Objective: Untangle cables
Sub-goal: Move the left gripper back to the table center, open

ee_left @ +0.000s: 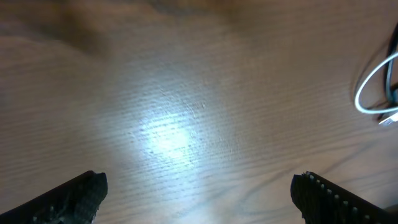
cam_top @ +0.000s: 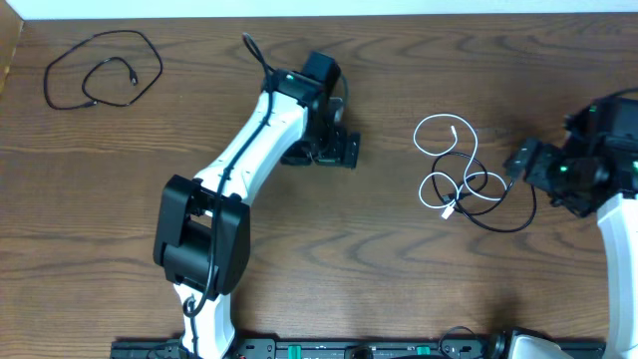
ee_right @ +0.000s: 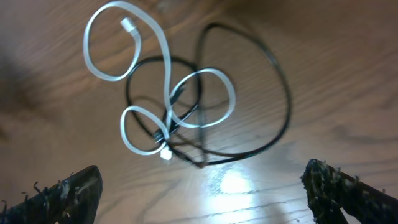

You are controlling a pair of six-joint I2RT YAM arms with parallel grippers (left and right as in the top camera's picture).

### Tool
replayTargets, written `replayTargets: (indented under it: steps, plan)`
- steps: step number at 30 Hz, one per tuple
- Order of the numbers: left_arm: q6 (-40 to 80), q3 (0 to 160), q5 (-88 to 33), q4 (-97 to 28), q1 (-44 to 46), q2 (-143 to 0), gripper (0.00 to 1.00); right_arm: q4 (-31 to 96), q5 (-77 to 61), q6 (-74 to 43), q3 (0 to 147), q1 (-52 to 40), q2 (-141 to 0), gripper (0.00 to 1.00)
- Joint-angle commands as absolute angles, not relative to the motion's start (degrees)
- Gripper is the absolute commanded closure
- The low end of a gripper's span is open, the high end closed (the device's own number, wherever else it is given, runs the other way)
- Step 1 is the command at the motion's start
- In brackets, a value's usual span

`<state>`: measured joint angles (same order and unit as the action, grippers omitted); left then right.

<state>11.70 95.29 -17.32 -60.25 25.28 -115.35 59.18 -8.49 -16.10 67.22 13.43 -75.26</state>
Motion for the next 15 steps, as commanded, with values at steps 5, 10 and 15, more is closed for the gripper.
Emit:
replayTargets:
  steps: [5, 10, 15]
  plan:
    - [10.8, 94.0, -15.6, -60.4, 28.7, -115.6, 0.00, 58.3, -9.5, -19.0, 67.3, 15.5, -75.3, 0.01]
    - [11.0, 94.0, -15.6, -60.4, 29.6, -115.6, 0.00, 57.9, -6.6, -19.4, 67.3, 15.5, -77.6, 0.23]
    - [11.4, 94.0, -15.6, -60.3, 29.9, -115.6, 0.01, 55.3, -6.1, -21.9, 67.3, 15.5, -84.2, 0.52]
